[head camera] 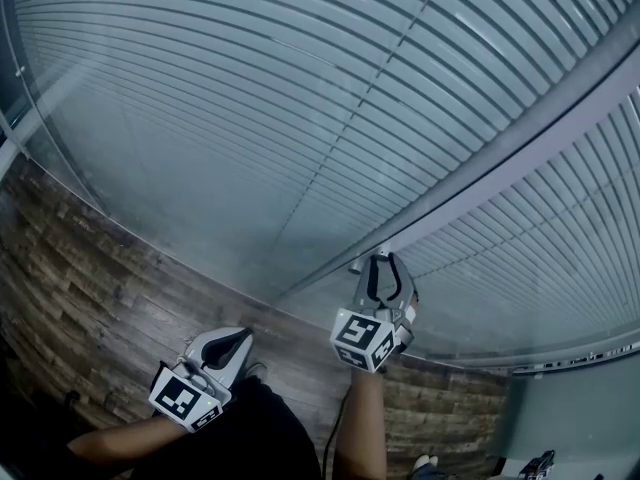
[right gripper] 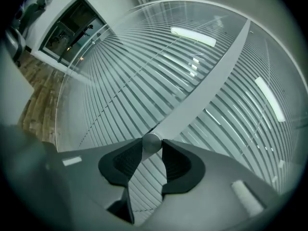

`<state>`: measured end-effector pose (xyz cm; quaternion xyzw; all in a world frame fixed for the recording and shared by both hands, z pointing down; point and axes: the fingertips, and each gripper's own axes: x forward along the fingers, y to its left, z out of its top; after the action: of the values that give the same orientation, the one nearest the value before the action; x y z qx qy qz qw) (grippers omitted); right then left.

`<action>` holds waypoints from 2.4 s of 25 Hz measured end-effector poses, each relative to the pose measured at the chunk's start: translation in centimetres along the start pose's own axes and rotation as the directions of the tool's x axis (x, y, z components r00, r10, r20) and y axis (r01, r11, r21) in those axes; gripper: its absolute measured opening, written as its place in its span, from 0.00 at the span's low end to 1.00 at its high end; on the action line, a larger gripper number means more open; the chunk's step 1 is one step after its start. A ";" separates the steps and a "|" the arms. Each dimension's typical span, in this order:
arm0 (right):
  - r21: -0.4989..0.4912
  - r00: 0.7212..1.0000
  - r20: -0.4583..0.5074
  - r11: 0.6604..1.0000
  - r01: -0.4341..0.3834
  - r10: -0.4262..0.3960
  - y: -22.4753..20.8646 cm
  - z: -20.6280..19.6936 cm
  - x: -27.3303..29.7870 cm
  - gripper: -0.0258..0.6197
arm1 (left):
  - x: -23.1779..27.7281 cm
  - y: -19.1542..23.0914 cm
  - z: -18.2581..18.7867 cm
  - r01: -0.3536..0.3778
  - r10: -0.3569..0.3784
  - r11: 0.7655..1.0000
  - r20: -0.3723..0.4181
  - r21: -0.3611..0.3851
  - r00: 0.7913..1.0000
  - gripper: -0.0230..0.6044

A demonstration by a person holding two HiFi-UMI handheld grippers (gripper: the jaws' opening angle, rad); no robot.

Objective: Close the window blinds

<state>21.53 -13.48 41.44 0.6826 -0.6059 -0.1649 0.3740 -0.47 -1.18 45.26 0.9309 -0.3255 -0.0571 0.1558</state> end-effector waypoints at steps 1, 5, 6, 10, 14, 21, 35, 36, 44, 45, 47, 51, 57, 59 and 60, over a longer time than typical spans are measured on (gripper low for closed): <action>0.054 1.000 0.006 0.998 -0.020 0.020 0.1 0.0 0.0 0.25 | 0.0 0.0 0.0 0.002 -0.002 1.000 -0.002 0.000 1.000 0.03; 0.535 0.989 0.101 0.832 -0.142 0.104 -0.2 -0.5 -0.5 0.33 | 0.1 0.3 -0.3 -0.005 0.005 1.000 -0.002 -0.003 1.000 0.03; 0.616 0.989 0.119 0.774 -0.147 0.092 -0.4 -0.8 -0.6 0.33 | 0.2 0.4 -0.3 -0.008 0.008 1.000 -0.002 -0.006 1.000 0.03; 0.747 0.989 0.145 0.651 -0.134 0.038 -0.7 -0.9 -0.5 0.29 | 0.2 0.3 -0.1 -0.007 0.007 1.000 0.000 0.001 1.000 0.03; 0.824 0.986 0.167 0.545 -0.154 0.026 -0.8 -0.4 -0.2 0.29 | 0.1 0.3 -0.1 -0.006 0.006 1.000 -0.005 0.010 1.000 0.03; 0.833 0.988 0.152 0.538 -0.131 0.007 -1.0 -0.6 -0.2 0.25 | -0.1 0.7 0.1 -0.018 0.018 1.000 0.001 0.018 1.000 0.03; 0.462 0.993 0.086 0.879 -0.113 0.083 -0.2 -0.1 0.1 0.25 | 0.7 0.7 -0.3 0.004 -0.004 1.000 -0.013 0.000 1.000 0.03; 0.408 0.994 0.070 0.907 -0.101 0.080 -0.1 0.0 0.2 0.25 | 0.8 0.5 -0.3 0.008 -0.008 1.000 -0.013 0.004 1.000 0.03; -0.024 1.000 -0.019 1.000 0.016 -0.017 0.2 0.1 -0.1 0.24 | 0.7 -0.4 -0.3 0.019 -0.019 0.999 -0.002 0.029 1.000 0.03; -0.061 0.999 -0.024 0.998 0.020 -0.021 0.3 0.1 0.0 0.24 | 0.7 -0.5 -0.3 0.020 -0.020 0.999 -0.002 0.029 1.000 0.03; -0.128 0.999 -0.032 0.991 0.026 -0.031 0.3 0.1 0.0 0.24 | 0.6 -0.5 -0.4 0.019 -0.019 0.999 -0.003 0.028 1.000 0.03; -0.212 0.998 -0.037 0.977 0.038 -0.047 0.3 0.0 0.2 0.24 | 0.5 -0.6 -0.3 0.024 -0.024 0.999 -0.002 0.034 1.000 0.03; 0.003 1.000 -0.016 1.000 -0.019 0.019 0.4 0.0 0.2 0.26 | 0.5 -0.9 -0.5 0.022 -0.022 1.000 0.000 0.020 1.000 0.03; 0.258 0.997 0.028 0.963 -0.082 0.078 0.5 0.0 -0.1 0.31 | 0.5 -1.0 -0.6 0.028 -0.028 0.999 -0.001 0.020 1.000 0.03; 0.380 0.994 0.060 0.919 -0.104 0.088 0.3 0.0 -0.3 0.34 | 0.4 -1.1 -0.6 0.027 -0.027 0.999 -0.002 0.017 1.000 0.03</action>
<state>21.24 -13.21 41.59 0.7085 -0.6666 -0.0391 0.2284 0.63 -0.50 45.52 0.9365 -0.3133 -0.0555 0.1473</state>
